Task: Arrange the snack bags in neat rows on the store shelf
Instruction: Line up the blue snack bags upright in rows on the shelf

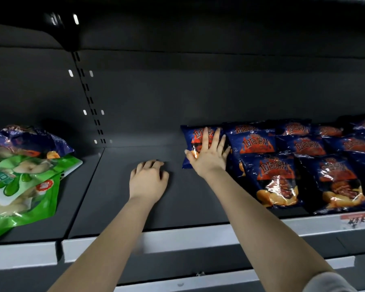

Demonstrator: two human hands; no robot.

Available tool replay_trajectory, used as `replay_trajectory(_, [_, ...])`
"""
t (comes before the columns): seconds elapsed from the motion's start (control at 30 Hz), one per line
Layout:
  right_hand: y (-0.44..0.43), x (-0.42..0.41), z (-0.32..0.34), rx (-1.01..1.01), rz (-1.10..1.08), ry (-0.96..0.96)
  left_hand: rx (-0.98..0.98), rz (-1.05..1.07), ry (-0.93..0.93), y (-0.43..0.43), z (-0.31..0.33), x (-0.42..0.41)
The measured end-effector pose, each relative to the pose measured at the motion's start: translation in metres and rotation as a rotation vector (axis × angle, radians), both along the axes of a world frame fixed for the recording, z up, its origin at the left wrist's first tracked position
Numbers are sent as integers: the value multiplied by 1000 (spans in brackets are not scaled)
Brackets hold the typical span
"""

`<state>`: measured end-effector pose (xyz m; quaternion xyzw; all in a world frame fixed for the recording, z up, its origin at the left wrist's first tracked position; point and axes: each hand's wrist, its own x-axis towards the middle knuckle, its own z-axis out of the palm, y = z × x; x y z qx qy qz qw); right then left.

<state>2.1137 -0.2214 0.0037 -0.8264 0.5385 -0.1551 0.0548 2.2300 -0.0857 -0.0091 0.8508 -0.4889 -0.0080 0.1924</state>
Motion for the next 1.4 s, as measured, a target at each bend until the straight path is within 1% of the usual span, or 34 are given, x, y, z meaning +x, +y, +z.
replay_trajectory(0.07, [13,-2,1,-86,46,-25,-8,6,3,0,2,-1])
replay_trajectory(0.17, [39,4,3,-279,175,-78,-9,5,0,2,7,-4])
replay_trajectory(0.2, [48,8,7,-296,212,-99,-9,4,-1,3,8,-5])
replay_trajectory(0.3, [70,17,18,-206,316,-98,41,-28,-30,9,12,-5])
replay_trajectory(0.37, [81,19,19,-173,418,-74,114,-57,-47,14,15,-4])
replay_trajectory(0.43, [87,19,12,-118,486,-20,133,-63,-49,22,18,-1])
replay_trajectory(0.47, [88,17,7,-98,480,28,128,-59,-45,27,18,1])
replay_trajectory(0.53, [87,13,0,-85,381,88,111,-37,-36,38,18,6])
replay_trajectory(0.63, [83,7,-2,-18,191,25,119,-15,-43,50,14,12])
replay_trajectory(0.73, [75,5,-2,99,120,-10,112,-16,-51,57,10,12])
replay_trajectory(0.8, [67,2,-6,120,87,-3,93,-21,-62,59,6,10])
replay_trajectory(1.07, [59,2,-11,143,60,-77,-10,-1,-54,58,-1,17])
replay_trajectory(1.2, [56,2,-14,123,52,-68,-26,5,-36,58,-6,21])
replay_trajectory(1.4, [55,0,-13,101,58,-107,-60,14,-27,56,-8,24])
